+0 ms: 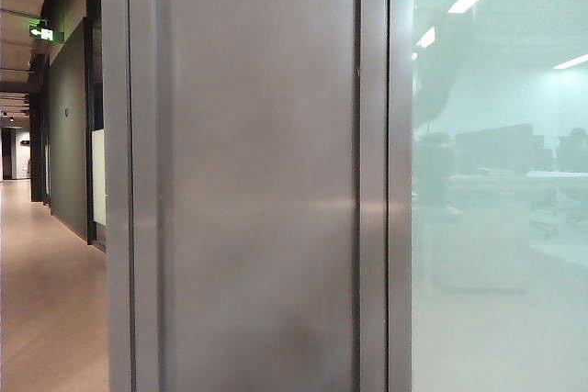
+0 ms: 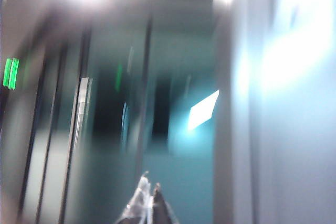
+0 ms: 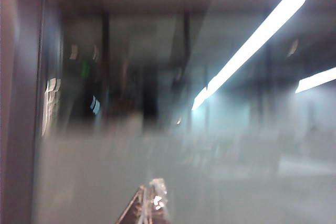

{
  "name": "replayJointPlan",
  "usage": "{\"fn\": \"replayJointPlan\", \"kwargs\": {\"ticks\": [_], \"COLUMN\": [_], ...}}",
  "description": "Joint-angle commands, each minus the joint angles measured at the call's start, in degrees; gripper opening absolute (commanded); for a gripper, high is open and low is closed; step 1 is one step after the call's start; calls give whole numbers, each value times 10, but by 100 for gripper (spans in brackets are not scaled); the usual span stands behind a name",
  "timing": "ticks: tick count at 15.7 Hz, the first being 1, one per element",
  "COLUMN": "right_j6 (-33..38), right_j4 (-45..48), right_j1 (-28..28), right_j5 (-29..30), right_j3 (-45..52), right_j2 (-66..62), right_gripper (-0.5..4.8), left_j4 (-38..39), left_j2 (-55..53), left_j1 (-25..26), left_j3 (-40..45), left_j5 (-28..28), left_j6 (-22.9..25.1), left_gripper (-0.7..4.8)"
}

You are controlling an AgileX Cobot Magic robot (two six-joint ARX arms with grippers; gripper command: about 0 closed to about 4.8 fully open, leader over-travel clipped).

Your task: Raise the arm to find the leftmost switch on the wall and turn off the lights.

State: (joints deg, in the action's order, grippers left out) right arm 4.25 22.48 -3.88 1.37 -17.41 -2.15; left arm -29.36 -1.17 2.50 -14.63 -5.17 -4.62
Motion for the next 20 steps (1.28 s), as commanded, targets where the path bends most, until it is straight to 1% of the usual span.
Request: {"fn": "replayJointPlan", "kwargs": {"ticks": [1,3,8,9,10,12,13,15,16,17,19,20], "right_j6": [2,2,2,2,3,8,39,136,159,167,168,168], "right_j4": [-2,-1,-3,-5,-9,-49,-73,-104,-103,-102,-102,-103], "right_j1": [1,1,1,1,1,1,1,2,2,3,37,57], "right_j5": [-31,-17,-12,16,43,76,88,128,172,267,380,432], "right_j3": [-133,-229,-440,-499,-535,-598,-624,-662,-675,-697,-719,-730], "right_j2": [-102,-190,-394,-444,-473,-514,-528,-548,-556,-570,-589,-602], "right_gripper": [-1,-1,-1,-1,-1,-1,-1,-1,-1,-1,-1,-1], "left_j4": [19,19,19,20,24,24,23,23,23,21,17,9], "left_j2": [-88,-167,-354,-400,-426,-461,-471,-483,-486,-490,-490,-490], "left_j1": [1,1,1,1,1,1,1,1,1,1,1,1], "left_j3": [-129,-226,-416,-458,-483,-513,-520,-522,-522,-522,-522,-522], "left_j5": [15,15,14,13,10,5,-3,-18,-41,-70,-78,-93], "left_j6": [-1,-2,-1,-1,-1,-1,-2,-3,-3,-3,-5,-25], "left_gripper": [-6,-6,-6,-6,-6,-6,-6,-6,-6,-6,-6,-5]}}
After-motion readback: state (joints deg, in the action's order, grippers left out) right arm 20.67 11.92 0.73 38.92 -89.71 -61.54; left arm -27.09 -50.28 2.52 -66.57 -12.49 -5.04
